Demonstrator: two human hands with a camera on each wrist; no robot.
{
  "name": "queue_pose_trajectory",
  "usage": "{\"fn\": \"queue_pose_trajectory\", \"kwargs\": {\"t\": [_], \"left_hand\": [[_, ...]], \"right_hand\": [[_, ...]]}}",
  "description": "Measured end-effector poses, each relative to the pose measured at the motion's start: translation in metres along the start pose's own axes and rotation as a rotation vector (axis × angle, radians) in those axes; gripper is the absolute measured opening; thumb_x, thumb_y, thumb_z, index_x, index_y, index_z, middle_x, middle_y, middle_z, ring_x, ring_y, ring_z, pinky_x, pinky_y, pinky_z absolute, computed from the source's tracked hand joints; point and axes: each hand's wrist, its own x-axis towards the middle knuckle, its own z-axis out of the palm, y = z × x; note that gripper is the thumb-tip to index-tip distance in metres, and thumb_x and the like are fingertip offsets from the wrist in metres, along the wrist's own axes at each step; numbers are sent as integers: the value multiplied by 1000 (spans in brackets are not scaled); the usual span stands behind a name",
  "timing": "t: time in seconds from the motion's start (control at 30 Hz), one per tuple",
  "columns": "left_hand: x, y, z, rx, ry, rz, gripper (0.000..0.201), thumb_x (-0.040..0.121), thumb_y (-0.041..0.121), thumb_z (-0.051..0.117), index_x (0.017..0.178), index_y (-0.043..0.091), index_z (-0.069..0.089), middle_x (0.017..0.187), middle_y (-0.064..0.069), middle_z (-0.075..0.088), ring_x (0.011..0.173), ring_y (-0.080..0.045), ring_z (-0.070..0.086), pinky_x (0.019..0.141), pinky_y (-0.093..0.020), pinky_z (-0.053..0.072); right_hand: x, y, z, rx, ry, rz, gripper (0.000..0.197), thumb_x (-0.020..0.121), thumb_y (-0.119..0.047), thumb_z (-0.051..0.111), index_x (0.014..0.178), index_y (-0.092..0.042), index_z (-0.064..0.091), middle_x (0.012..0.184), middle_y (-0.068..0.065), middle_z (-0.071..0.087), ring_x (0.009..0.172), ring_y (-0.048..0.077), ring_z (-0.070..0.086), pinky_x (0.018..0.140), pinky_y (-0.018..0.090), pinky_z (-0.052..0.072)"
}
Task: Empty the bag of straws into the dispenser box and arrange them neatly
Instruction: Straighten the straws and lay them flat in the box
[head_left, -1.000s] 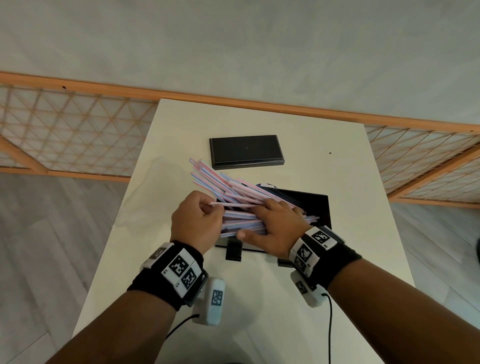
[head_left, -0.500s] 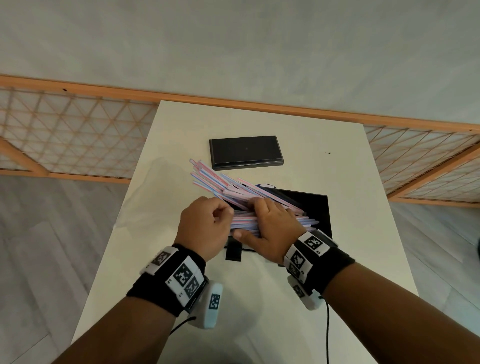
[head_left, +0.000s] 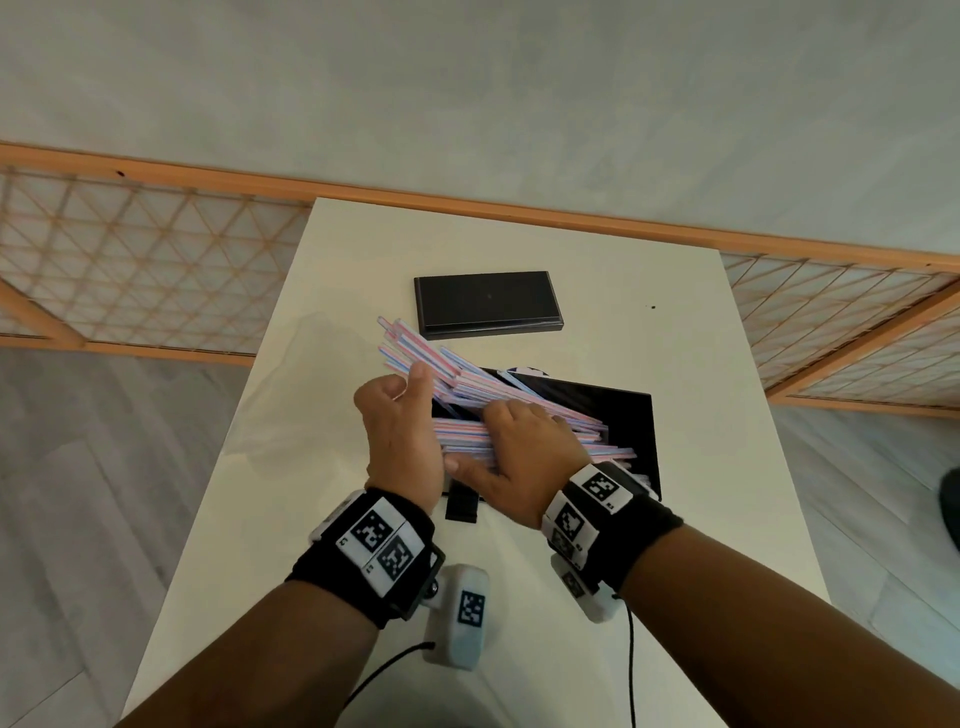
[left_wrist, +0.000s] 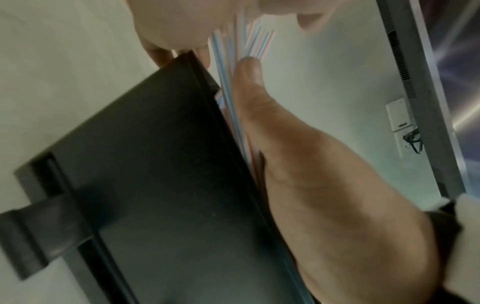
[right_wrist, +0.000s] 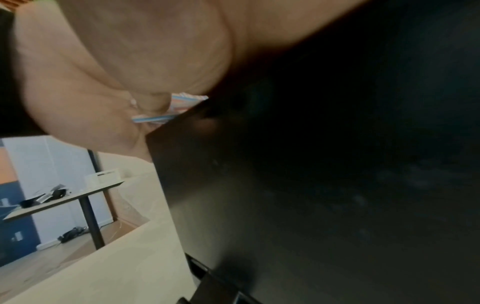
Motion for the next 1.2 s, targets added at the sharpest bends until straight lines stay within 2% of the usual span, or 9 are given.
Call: {"fn": "queue_pose_trajectory", "kwargs": {"t": [0.07,0.2,0.3,0.43,0.57,0.73,0.87,1.03,1.2], "left_hand": [[5,1,1,91,-19,-6,51,77,73,43,97,26,40,100,4,53,91,-8,60,92,-40,51],[9,-4,-4,370,-200,-100,103,64,94,27,131,17,43,128,-7,59,119,-27,58,106,-51,45],[11,-5,-14,445,-239,-26,66,77,69,54,120,18,54,117,0,64,108,-20,62,100,-45,48],[16,-1,-18,706,-53,245,20,86,31,74,95,18,62,90,8,65,83,-13,61,73,-26,44],[21,6,-16,780,5,335,22,91,29,70,76,15,63,67,9,61,65,-13,58,69,-30,45],[22,12,-19,804,2,286,28,87,44,73,92,20,59,76,8,62,76,-16,61,73,-27,39],[23,14,-21,868,16,397,25,93,29,66,74,14,60,63,9,59,64,-16,57,62,-29,36],[25,20,-17,850,-27,290,31,89,44,71,92,16,59,75,8,63,76,-18,61,73,-28,41],[23,20,-17,851,-24,433,29,93,25,64,68,12,57,61,7,59,61,-20,56,59,-29,38]], "right_hand": [[0,4,-3,9,6,-8,90,72,-91,14,118,-23,50,119,2,55,111,26,52,95,45,44],[-6,18,-7,-86,-27,61,118,57,-96,-8,126,-21,51,125,4,57,117,29,51,102,46,42],[-13,22,-3,-125,-66,105,123,53,-97,-10,134,-23,44,133,3,56,124,30,50,108,52,32],[-18,28,-1,-78,-32,104,109,62,-97,5,135,-25,44,134,-1,50,126,26,45,111,51,30],[-20,27,-2,-44,10,70,91,71,-89,19,133,-28,45,131,-4,48,122,23,45,109,47,32],[-20,28,-4,-32,3,66,86,73,-88,23,131,-29,45,131,-5,48,122,22,46,109,48,32],[-20,28,-3,-15,10,64,85,73,-88,25,130,-29,46,129,-5,48,121,21,45,109,47,32],[-21,27,-3,17,35,73,86,71,-89,26,129,-29,46,128,-6,46,118,20,45,108,48,34],[-22,29,-5,32,17,85,84,71,-88,26,128,-30,45,126,-7,46,117,20,45,106,49,36]]}}
